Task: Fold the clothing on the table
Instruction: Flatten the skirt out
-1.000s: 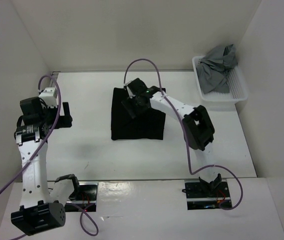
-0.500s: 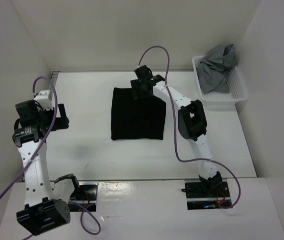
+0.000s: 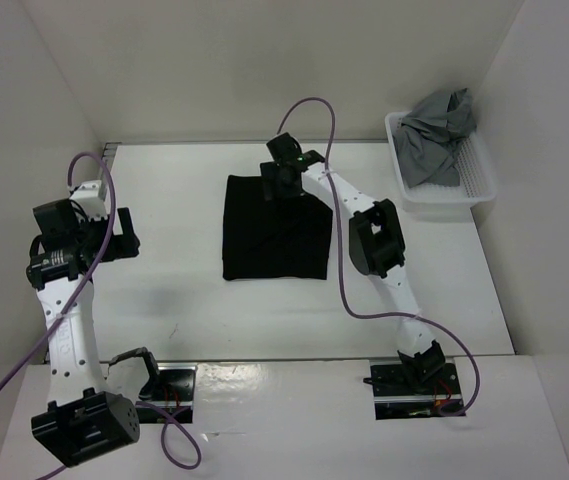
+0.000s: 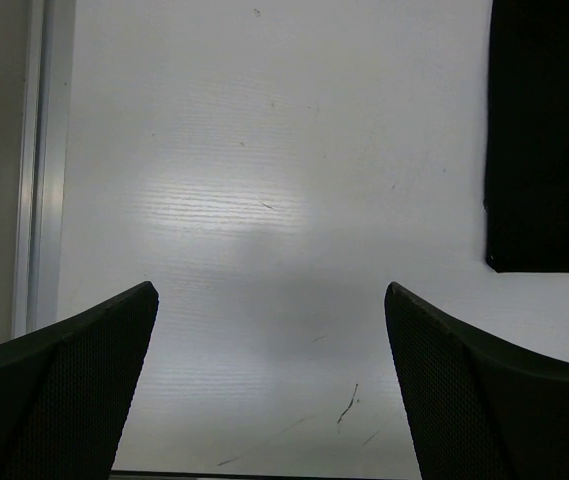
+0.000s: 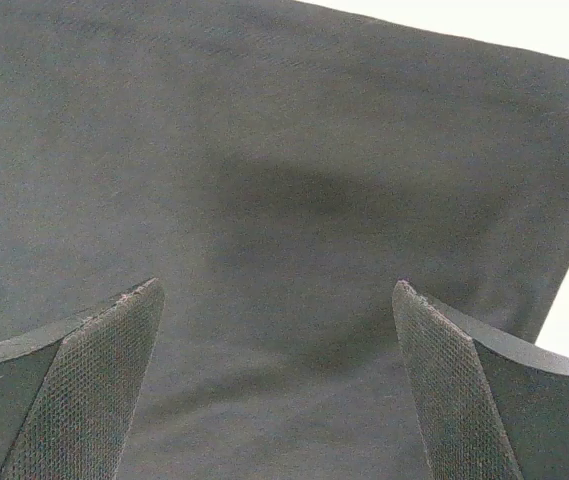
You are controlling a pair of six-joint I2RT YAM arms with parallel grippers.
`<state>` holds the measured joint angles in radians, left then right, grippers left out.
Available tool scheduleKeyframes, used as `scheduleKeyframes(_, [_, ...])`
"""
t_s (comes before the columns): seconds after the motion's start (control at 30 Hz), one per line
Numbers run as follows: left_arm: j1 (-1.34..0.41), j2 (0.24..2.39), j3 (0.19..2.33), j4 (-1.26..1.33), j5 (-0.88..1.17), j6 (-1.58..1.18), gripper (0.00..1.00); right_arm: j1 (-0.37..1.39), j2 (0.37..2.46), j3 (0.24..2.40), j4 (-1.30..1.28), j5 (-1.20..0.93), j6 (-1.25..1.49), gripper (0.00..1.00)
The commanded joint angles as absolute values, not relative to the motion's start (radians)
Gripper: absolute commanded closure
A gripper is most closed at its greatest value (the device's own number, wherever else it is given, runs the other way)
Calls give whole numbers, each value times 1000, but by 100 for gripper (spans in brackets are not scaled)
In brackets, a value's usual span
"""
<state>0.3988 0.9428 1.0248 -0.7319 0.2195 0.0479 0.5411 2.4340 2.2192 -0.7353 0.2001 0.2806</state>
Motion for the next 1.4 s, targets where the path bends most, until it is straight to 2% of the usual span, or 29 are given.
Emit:
scheduleKeyframes(0.0, [407,953,1022,-706,233,46,0,568,2447,2304,-752,212,308,1])
scheduleKeyframes(0.33, [417,943,1022,-706,224,46,0,568,2566,2460,-790,259,319,1])
scheduleKeyframes(0.57, [426,943,1022,-706,224,46,0,568,2628,2471,-801,268,328,1])
scheduleKeyframes(0.77, [426,943,1022,-706,224,46,0,568,2605,2353,-792,250,339,1])
scheduleKeyframes(1.07, [426,943,1022,-706,224,46,0,607,2442,1961,-655,225,379,1])
scheduleKeyframes(1.37, [426,943,1022,-706,224,46,0,661,2327,1781,-606,235,390,1])
